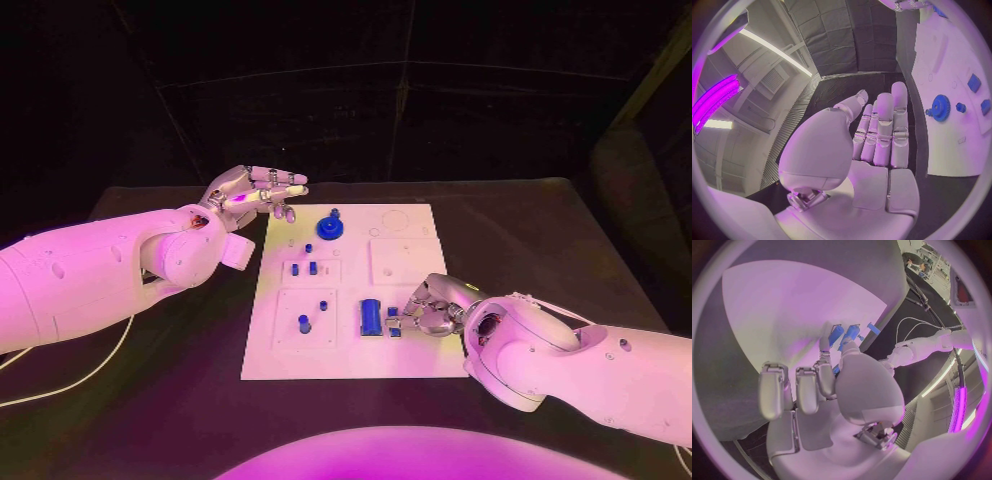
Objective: Assemble the parts on the task board
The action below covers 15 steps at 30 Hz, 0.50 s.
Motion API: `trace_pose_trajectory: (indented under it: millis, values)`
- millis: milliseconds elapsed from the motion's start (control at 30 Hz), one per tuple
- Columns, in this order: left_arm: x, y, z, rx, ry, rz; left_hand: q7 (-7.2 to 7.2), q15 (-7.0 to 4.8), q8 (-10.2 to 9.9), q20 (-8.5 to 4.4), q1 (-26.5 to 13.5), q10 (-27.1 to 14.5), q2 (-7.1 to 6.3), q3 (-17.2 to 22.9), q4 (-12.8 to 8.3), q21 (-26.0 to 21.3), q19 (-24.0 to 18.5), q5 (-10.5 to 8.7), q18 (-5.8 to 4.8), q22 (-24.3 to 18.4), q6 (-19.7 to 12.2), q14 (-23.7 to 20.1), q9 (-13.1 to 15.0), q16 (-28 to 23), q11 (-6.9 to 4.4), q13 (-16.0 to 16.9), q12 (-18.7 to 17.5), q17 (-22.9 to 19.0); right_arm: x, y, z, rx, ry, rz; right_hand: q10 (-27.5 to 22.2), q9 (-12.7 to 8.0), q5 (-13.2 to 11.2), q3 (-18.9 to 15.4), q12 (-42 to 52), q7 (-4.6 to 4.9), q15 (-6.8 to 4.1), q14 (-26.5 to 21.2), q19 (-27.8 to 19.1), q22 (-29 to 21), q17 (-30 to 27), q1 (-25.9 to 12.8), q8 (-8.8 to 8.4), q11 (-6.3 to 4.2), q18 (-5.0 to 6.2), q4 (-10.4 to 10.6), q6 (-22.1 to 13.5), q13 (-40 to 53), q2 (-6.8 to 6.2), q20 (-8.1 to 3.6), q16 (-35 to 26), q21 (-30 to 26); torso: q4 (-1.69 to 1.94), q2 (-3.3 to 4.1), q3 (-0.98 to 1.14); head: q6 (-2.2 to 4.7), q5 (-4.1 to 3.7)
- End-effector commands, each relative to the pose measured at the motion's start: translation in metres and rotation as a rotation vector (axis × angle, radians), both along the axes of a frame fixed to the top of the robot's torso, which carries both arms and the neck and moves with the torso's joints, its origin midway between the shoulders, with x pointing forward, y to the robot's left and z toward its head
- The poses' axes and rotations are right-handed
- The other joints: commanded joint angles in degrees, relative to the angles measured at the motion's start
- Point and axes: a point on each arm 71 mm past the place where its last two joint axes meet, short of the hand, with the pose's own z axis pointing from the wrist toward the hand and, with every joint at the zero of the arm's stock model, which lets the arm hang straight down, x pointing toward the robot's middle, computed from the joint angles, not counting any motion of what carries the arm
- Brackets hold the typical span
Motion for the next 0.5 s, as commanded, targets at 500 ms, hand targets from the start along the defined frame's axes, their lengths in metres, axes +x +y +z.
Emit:
trace_pose_trajectory:
  millis: [500]
  values:
    - [-0.0003, -0.0010, 0.0013, -0.007, -0.003, -0.011, 0.02, 0.05, 0.37, 0.08, -0.29, -0.42, 0.03, -0.25, -0.11, -0.27, -0.30, 0.24, 0.77, -0.10, -0.57, -0.46, 0.01, 0.40, 0.08, -0.01, 0.34, -0.11, -0.0020, 0.0012, 0.0041, -0.014, -0.039, 0.069, 0.25, 1.19, -2.98, -1.73, -0.84, 0.04, -0.40, 4.36, -0.26, 5.48, 7.03, 2.27, 0.41, -0.12, -0.38, -1.47, -0.46, 2.46, 0.35, -0.35, -0.25, 0.12, -0.01, -0.06, 0.03, -0.18, 0.44]
